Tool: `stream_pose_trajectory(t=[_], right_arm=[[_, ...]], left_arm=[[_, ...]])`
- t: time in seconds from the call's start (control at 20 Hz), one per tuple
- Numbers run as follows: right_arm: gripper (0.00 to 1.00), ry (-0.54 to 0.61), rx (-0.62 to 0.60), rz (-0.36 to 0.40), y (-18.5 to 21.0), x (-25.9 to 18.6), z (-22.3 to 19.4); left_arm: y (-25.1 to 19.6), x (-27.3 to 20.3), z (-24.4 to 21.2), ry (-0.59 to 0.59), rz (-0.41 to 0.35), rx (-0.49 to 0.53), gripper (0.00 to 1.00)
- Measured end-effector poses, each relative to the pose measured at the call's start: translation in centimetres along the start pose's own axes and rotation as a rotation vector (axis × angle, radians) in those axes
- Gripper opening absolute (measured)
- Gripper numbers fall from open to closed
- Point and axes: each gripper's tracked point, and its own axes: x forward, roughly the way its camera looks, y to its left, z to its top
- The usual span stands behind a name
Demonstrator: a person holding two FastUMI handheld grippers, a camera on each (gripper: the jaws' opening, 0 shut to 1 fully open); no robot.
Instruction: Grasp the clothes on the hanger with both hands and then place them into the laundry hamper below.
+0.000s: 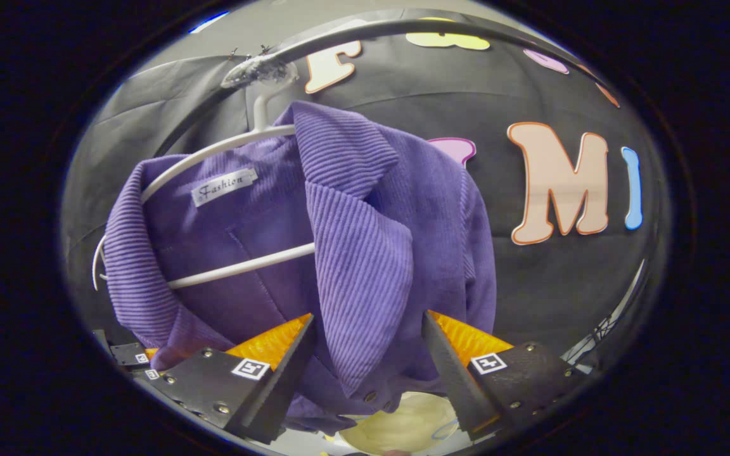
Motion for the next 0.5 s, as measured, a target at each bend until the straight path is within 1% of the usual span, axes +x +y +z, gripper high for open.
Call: stream_pose_trajectory(t=[0.05,0.1,0.15,0.2,0.25,0.35,0.4,0.5], right_arm=[[0.99,-0.001,-0.007,-0.010,-0.2,0.5,0.3],[0.94,-0.002,-0.011,-0.019,-0.5,1.0,0.5],[0.94,-0.008,-0.007,-0.021,-0.6,1.4,0.9],[0.99,-0.007,-0.001,-0.012,-0.6,1.7,1.2],[0.76,0.001,0.001,0.008,-0.1,2.1,1.3],[0.29,0.006,0.003,-0.003,-0.7,1.8,1.1],[0.06,0.000,0.009,0.007,-0.6,1.4,1.4],[0.06,0.005,-0.014,0.045,0.4,0.2,1.5]], left_arm=[[-0.3,-0.2,0.1,-0.010,-0.024,-0.009,0.06],[-0.6,-0.4,0.2,-0.020,-0.050,-0.030,0.05],[-0.7,-0.7,0.2,-0.020,-0.066,-0.051,0.05],[-0.5,-0.9,0.3,-0.015,-0.071,-0.062,0.05],[-0.4,-1.2,0.5,-0.015,-0.072,-0.075,0.03],[-0.7,-2.1,1.3,-0.028,-0.089,-0.103,0.02],[-0.9,-2.6,2.0,-0.041,-0.100,-0.105,0.02],[-1.3,-3.8,3.6,-0.083,-0.116,-0.084,0.02]])
